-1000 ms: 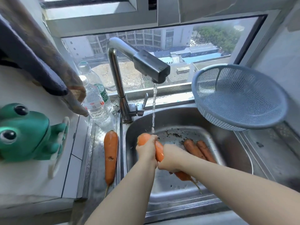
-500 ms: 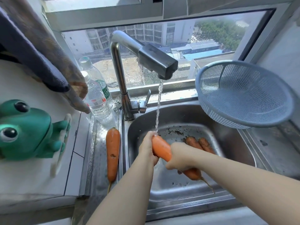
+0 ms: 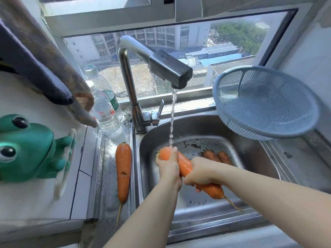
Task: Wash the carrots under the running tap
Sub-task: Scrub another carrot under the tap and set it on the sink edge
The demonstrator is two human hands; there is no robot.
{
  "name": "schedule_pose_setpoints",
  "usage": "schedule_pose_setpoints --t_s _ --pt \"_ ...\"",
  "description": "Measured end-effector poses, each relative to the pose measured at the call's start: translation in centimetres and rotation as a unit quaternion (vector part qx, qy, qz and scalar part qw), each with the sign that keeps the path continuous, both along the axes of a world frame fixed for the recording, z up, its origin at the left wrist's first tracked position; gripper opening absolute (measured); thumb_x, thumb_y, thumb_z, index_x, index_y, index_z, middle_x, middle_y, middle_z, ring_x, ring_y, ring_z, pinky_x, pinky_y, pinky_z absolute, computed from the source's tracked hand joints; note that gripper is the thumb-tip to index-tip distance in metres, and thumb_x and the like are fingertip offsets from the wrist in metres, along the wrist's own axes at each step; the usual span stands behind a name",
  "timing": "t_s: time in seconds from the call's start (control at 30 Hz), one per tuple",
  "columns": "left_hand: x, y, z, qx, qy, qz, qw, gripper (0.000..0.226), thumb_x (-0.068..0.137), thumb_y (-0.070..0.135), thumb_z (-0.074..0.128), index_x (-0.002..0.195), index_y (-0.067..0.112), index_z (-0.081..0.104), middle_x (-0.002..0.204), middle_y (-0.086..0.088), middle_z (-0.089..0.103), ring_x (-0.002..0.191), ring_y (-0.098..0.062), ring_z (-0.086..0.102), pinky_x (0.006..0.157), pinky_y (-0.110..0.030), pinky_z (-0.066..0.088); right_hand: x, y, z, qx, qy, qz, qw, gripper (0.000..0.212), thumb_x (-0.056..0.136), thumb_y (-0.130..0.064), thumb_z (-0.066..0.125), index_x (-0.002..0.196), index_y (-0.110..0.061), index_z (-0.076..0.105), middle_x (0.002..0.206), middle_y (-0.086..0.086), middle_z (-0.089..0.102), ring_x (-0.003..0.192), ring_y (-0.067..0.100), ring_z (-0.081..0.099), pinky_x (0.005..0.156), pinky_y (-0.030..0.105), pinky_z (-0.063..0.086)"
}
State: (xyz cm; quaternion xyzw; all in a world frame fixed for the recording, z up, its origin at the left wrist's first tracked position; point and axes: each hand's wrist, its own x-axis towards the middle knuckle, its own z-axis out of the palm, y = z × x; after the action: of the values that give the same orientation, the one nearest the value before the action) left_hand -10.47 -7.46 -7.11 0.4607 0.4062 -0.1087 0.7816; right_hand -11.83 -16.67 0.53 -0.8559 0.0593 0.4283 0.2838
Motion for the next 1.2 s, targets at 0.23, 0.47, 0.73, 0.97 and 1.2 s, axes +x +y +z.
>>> schedule_pose_setpoints --t_s 0.23,0.47,0.73,0.97,1.2 --pt "0.3 1.5 -0.9 0.051 -0.021 -0.091 0.994 0.062 0.093 0.035 0.058 0.144 0.012 0.03 0.127 -0.018 0.055 0.105 -0.032 0.062 0.081 -0.045 0.056 -0.7 1.0 -0.4 -0.02 -0.057 0.036 0.998 0.015 0.083 -0.016 0.061 0.091 -0.01 0.05 0.076 0.005 0.063 0.076 0.022 0.071 0.068 0.033 0.057" --pt "0.9 2.0 1.1 -0.071 -0.042 -0.085 0.993 0.047 0.103 0.032 0.038 0.146 0.016 0.029 0.126 -0.014 0.054 0.09 -0.023 0.063 0.062 -0.038 0.053 -0.1 -0.1 -0.5 0.017 -0.037 -0.022 0.999 0.012 0.08 -0.014 0.059 0.084 -0.008 0.05 0.071 0.004 0.062 0.062 0.019 0.069 0.064 0.03 0.055" --pt "0.0 2.6 1.4 -0.069 -0.041 -0.1 0.992 0.039 0.098 0.012 0.051 0.136 0.009 0.039 0.118 -0.02 0.057 0.088 -0.027 0.062 0.065 -0.042 0.052 -0.9 0.6 -0.7 0.025 -0.031 -0.028 0.999 0.014 0.08 -0.014 0.059 0.088 -0.005 0.051 0.072 0.006 0.062 0.057 0.018 0.066 0.063 0.031 0.055" --pt "0.2 3.3 1.2 -0.03 0.011 -0.129 0.991 0.046 0.097 0.02 0.055 0.137 0.004 0.037 0.116 -0.02 0.057 0.088 -0.028 0.061 0.065 -0.043 0.051 -1.2 0.9 -0.9 0.046 0.001 -0.027 0.999 0.01 0.082 -0.012 0.059 0.081 -0.009 0.049 0.07 0.004 0.06 0.055 0.015 0.063 0.06 0.028 0.054" --pt "-0.4 5.7 1.6 -0.125 -0.049 -0.19 0.973 0.04 0.098 0.0 0.045 0.136 0.013 0.044 0.121 -0.018 0.057 0.106 -0.037 0.06 0.075 -0.045 0.055 -0.6 0.9 -1.3 0.047 -0.014 -0.059 0.997 0.011 0.08 -0.012 0.059 0.086 -0.007 0.051 0.071 0.003 0.061 0.054 0.015 0.064 0.068 0.033 0.058"
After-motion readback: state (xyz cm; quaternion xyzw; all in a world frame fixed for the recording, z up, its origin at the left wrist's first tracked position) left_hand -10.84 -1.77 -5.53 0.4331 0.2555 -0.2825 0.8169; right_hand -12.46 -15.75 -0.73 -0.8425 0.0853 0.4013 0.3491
